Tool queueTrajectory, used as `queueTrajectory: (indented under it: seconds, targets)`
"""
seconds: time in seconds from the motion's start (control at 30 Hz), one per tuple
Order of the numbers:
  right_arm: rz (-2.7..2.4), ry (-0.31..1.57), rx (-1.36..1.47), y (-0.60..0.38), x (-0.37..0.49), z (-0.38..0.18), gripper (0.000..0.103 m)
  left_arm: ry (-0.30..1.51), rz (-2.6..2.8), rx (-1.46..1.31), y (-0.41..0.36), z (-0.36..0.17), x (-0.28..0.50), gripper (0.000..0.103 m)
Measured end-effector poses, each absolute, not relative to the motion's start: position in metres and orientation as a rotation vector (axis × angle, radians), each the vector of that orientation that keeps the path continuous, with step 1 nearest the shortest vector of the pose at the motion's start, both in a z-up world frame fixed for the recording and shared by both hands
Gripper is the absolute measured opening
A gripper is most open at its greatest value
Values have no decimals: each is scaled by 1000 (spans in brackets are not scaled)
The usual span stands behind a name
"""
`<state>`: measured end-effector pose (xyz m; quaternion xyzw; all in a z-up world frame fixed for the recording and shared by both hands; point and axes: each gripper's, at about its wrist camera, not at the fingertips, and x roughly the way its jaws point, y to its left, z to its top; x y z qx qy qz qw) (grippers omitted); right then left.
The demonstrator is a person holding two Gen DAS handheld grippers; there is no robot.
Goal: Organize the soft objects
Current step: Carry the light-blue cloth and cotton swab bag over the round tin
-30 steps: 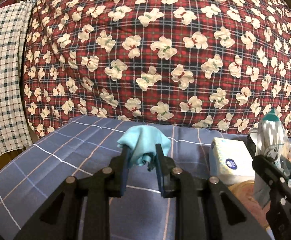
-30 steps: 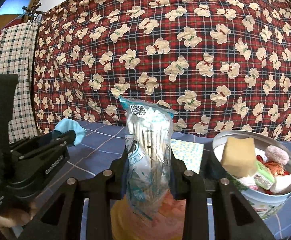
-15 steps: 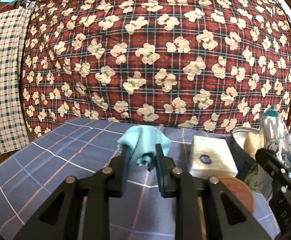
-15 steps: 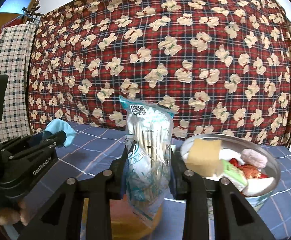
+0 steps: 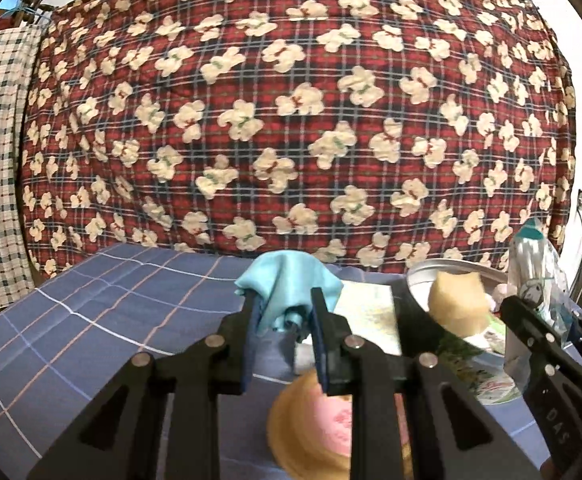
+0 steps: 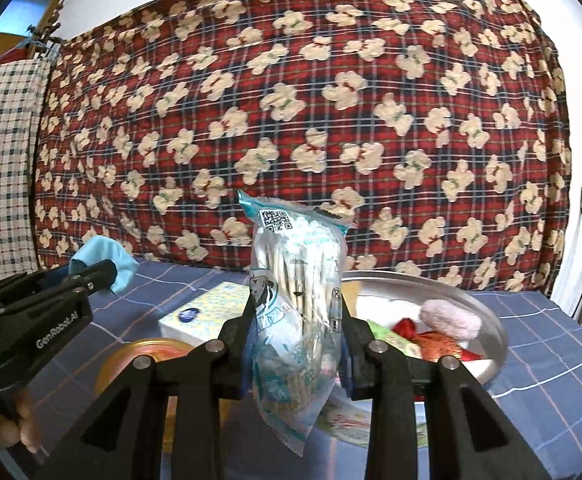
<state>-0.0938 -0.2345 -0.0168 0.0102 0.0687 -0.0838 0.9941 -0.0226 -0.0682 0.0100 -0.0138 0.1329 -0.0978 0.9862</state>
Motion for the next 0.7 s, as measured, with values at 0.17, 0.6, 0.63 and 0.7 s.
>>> queueTrajectory:
  seconds: [0.17, 0.6, 0.63, 0.7]
  targets:
    - [-198, 128, 35, -254, -99, -16, 35, 265, -225, -24, -86, 13, -26, 22]
    - [-266, 108, 49, -294, -106, -14, 35, 272, -314, -11, -135, 19, -30, 22]
    - [-271, 109, 53, -297, -106, -14, 35, 272, -320, -10, -139, 19, -30, 22]
    - [-282, 109, 54, -303, -106, -14, 35, 271, -328, -10, -144, 19, -30, 22]
